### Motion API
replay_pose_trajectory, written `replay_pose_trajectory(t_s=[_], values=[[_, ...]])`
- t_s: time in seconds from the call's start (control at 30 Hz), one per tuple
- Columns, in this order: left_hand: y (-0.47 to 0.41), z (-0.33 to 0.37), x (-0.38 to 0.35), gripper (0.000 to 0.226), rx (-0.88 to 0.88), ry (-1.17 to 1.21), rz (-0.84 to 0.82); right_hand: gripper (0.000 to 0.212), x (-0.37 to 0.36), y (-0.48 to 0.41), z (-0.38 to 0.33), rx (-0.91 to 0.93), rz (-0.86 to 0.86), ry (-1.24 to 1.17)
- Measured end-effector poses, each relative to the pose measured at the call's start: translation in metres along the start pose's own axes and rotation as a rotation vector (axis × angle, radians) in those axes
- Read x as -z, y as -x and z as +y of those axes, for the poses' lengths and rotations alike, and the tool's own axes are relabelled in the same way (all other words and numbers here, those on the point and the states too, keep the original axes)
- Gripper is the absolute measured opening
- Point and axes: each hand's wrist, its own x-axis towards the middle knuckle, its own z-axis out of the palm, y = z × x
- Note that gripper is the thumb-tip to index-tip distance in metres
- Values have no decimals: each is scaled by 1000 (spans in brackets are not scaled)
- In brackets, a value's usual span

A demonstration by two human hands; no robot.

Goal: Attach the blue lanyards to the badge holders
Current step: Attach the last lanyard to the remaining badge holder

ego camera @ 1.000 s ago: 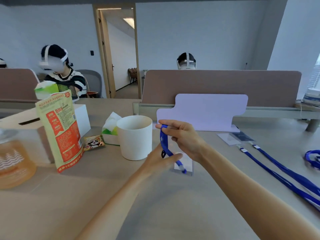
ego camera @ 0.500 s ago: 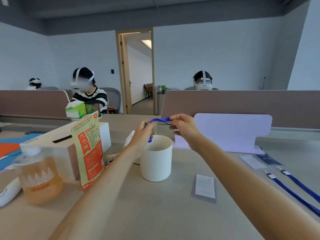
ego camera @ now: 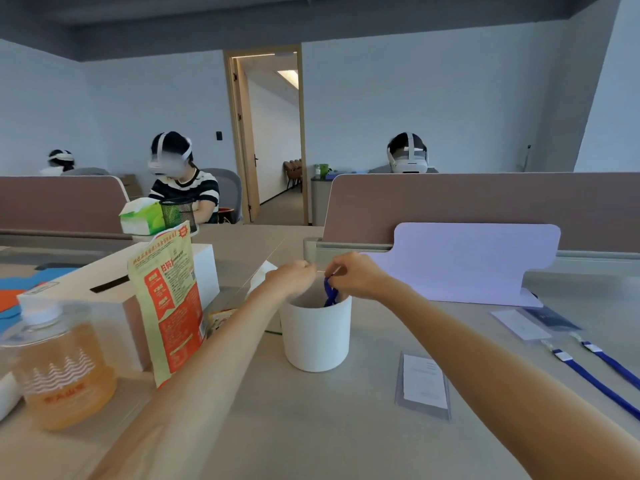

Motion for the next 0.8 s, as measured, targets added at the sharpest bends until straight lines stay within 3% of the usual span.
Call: replay_pose_trajectory(t_s=[0.13, 0.3, 0.43, 0.63, 0.8], values=[[8, -7, 1, 33, -96, 92, 90, 30, 6, 6, 6, 2, 155, -73], [37, 16, -10, 35, -265, 199, 156, 26, 20, 34, 27, 11, 414, -184], [65, 48, -38, 33, -382, 313, 146, 29, 29, 76, 54, -25, 509, -263], [87, 87, -129, 28, -527, 348, -59, 31, 38, 146, 119, -135, 564, -271], [94, 133, -207, 27, -537, 417, -189, 31, 62, 207, 179, -327, 610, -280]])
